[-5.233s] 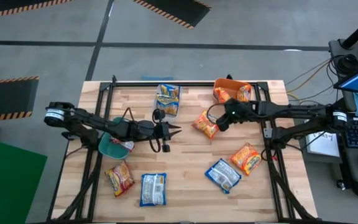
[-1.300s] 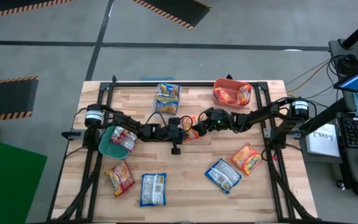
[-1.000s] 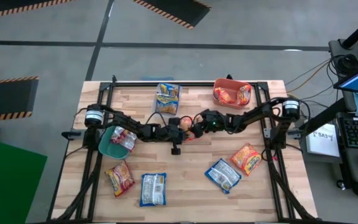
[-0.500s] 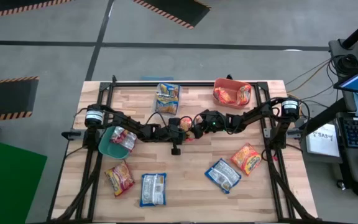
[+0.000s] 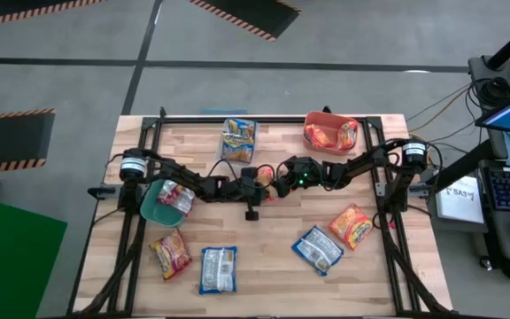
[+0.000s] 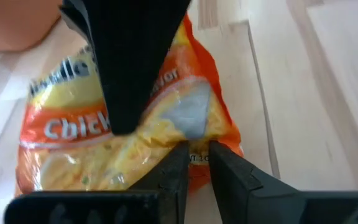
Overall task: Sort Maruchan noodles
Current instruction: Put the orange noodle pack into the blue bin
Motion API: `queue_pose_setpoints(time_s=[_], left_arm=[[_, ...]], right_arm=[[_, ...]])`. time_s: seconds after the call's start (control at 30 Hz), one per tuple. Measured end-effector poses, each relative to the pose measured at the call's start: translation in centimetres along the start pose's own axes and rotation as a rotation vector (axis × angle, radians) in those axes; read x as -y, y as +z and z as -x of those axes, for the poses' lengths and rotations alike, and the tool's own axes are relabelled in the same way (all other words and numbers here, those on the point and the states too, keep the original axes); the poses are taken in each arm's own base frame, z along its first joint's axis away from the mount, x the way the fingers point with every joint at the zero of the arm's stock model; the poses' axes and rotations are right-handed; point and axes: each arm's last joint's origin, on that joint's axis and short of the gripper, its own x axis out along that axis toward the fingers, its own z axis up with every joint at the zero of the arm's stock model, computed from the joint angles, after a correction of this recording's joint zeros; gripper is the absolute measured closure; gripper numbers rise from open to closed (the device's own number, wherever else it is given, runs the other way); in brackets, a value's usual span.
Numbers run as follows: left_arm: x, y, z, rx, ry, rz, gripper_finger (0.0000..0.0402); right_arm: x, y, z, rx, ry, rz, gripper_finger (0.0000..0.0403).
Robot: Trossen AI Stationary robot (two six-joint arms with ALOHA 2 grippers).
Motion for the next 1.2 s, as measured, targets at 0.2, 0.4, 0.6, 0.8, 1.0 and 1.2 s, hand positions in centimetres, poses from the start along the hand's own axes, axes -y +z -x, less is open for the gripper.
queue_pose_setpoints(time_s=[0.2, 0.4, 0.6, 0.8, 1.0, 1.2], left_arm=[[0.0, 0.4, 0.5, -0.004, -0.003, -0.016, 0.0323], [-0.7, 1.9, 2.6, -0.022, 0.004, -0.018, 0.0309], [-1.1, 3.3, 5.2, 0.001, -0.001, -0.010, 0.0308], [-1.4, 3.8, 8.5, 0.058, -0.004, -0.007, 0.0308], [-1.7, 4.3, 11.7, 0.231, 0.013, 0.021, 0.0308], [-1.9, 3.8, 13.6, 0.319, 0.025, 0.045, 0.0308]], right_arm=[[-0.4, 0.2, 0.4, -0.005, 0.021, 0.017, 0.0333], [-1.0, 0.8, 1.3, -0.011, 0.039, 0.034, 0.0345], [-2.0, 1.5, 3.1, -0.017, 0.041, 0.036, 0.0346], [-3.3, 2.6, 6.0, -0.021, 0.031, 0.035, 0.0346], [-5.3, 4.5, 9.3, -0.053, -0.073, 0.036, 0.0346], [-7.4, 7.4, 11.8, -0.134, -0.243, 0.052, 0.0346]])
